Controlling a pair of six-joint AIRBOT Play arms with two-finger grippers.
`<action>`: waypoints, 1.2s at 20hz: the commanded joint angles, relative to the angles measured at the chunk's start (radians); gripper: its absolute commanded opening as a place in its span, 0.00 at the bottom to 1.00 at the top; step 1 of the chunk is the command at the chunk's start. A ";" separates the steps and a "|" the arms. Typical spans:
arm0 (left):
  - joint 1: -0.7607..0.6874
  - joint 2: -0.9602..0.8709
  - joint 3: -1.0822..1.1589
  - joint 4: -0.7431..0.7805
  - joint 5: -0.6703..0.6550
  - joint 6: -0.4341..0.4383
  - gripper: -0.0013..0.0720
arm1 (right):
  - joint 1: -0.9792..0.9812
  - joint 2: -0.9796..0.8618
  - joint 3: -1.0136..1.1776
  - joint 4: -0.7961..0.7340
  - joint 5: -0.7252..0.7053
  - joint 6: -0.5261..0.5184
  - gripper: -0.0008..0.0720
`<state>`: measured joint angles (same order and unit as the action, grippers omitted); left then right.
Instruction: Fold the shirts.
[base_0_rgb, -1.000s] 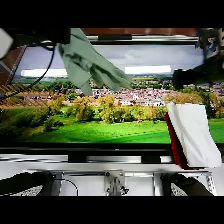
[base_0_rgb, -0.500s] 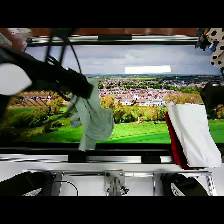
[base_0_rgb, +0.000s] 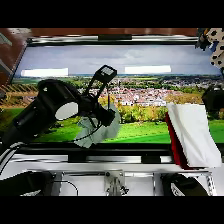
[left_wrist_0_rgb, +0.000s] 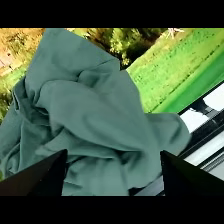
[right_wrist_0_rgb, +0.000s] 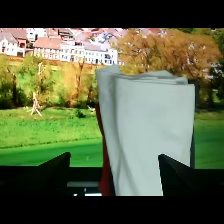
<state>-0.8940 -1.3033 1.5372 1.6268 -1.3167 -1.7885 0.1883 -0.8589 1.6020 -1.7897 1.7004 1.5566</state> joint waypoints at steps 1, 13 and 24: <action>0.030 -0.004 -0.010 0.012 -0.124 -0.003 1.00 | 0.000 -0.018 -0.002 0.002 0.006 -0.001 0.94; 0.454 0.391 -0.677 -0.338 0.014 -0.005 1.00 | 0.000 -0.361 -0.002 0.402 -0.002 -0.074 0.94; 0.817 0.238 -0.855 -0.631 0.197 0.323 0.87 | 0.001 -0.557 -0.002 0.584 0.002 -0.047 0.94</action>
<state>-0.1120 -0.9871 0.6987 1.1156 -1.1950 -1.5654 0.1886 -1.3785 1.5993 -1.2671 1.7004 1.4944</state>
